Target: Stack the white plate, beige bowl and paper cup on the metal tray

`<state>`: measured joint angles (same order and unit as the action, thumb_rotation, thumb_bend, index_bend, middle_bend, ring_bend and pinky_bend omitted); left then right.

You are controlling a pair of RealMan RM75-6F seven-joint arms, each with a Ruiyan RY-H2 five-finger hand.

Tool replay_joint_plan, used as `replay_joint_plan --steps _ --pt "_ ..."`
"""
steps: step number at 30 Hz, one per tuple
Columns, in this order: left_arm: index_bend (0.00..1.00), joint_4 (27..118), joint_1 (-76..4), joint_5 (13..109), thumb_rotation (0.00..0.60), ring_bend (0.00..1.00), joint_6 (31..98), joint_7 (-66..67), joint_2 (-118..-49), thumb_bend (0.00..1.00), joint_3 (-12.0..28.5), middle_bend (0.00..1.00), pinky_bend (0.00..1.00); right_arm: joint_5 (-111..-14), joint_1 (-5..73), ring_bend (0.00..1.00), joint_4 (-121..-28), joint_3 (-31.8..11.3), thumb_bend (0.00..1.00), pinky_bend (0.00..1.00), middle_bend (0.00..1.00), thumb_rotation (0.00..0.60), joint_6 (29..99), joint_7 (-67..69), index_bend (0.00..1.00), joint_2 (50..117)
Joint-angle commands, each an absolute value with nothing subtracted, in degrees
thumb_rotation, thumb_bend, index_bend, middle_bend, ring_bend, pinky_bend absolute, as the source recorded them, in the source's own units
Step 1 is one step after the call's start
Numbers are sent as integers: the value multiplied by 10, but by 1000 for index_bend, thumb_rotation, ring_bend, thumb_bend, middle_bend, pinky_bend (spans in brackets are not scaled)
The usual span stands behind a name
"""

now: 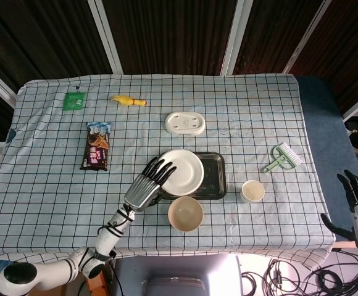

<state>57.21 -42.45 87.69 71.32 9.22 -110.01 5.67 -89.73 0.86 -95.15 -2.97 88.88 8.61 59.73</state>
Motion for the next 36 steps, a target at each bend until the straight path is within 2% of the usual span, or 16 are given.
replay_joint_plan --steps 1,8,11,14,19,23,28,36 --pt "0 655 -357 855 600 0 741 66 -1004 264 32 62 0 -938 19 0 -942 -11 175 11 0 600 878 70 7 607" --pt "0 688 -271 857 600 0 808 21 -929 264 -5 61 0 -1039 66 0 -938 20 175 0 0 600 827 2 106 644" --pt "0 684 -242 861 600 0 831 10 -914 265 -17 62 0 -1066 108 0 -954 27 175 0 0 600 757 -39 149 672" --pt "0 669 -223 869 600 0 844 6 -908 291 -29 62 0 -1068 146 0 -964 24 175 0 0 600 692 -72 179 703" --pt "0 652 -210 877 600 0 854 -1 -910 311 -35 61 0 -1057 168 0 -959 15 175 0 0 600 654 -99 246 736" --pt "0 634 -183 882 600 0 870 -29 -908 311 -43 61 0 -1016 214 0 -924 -10 175 0 0 600 574 -143 309 832" --pt "0 624 -173 884 600 0 873 -45 -906 311 -35 61 0 -983 235 0 -891 -23 188 0 0 600 552 -169 371 889" --pt "0 614 -161 884 600 0 875 -56 -904 311 -23 61 0 -967 255 0 -852 -22 196 0 0 600 555 -172 391 939"
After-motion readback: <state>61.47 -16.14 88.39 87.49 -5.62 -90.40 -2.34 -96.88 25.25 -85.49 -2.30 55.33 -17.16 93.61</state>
